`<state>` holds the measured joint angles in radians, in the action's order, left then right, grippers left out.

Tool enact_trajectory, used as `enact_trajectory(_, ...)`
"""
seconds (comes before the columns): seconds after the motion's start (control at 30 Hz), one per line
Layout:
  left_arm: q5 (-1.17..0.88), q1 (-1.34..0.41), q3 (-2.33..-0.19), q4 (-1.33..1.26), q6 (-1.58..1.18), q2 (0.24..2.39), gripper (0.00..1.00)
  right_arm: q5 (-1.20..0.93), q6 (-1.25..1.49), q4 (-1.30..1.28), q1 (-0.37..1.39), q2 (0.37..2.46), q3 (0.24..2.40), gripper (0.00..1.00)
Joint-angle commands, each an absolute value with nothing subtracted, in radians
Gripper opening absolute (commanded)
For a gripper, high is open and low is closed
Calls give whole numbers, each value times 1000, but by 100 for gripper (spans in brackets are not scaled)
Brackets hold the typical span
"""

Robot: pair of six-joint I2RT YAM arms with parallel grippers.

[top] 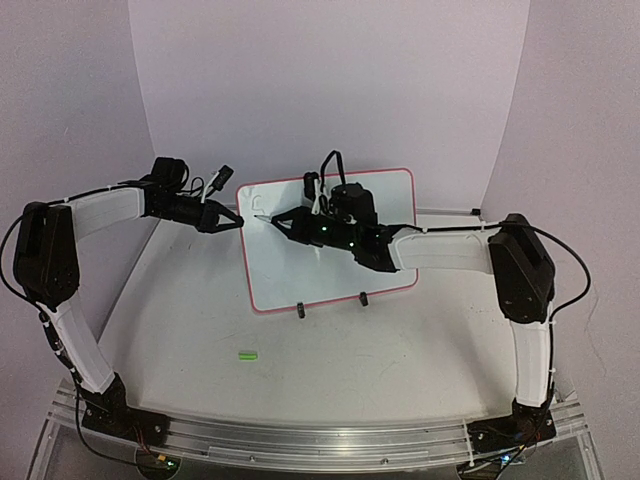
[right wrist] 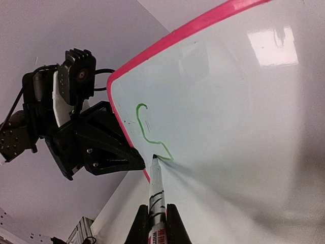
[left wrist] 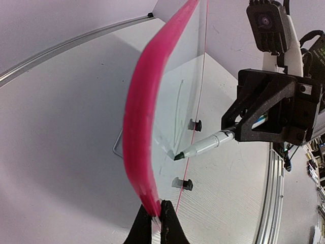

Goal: Write a sentence on the whiteboard
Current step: Write a sentence at the center of the board.

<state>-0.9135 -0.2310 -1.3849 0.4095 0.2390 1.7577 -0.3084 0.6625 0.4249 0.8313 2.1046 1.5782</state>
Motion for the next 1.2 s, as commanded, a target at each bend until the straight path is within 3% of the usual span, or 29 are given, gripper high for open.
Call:
enact_trajectory(0.0, -851, -266, -1371, 450, 311, 1741, 0, -271, 654, 399, 830, 2142, 1628, 0)
enact_trajectory(0.37, -829, -266, -1372, 450, 308, 1742, 0, -379, 630, 447, 834, 1985, 1582, 0)
enact_trajectory(0.53, -818, -266, -1370, 450, 306, 1739, 0, -322, 602, 422, 832, 1908, 1538, 0)
enact_trajectory(1.17, -811, -266, -1374, 452, 306, 1743, 0, -236, 560, 288, 832, 1990, 1619, 0)
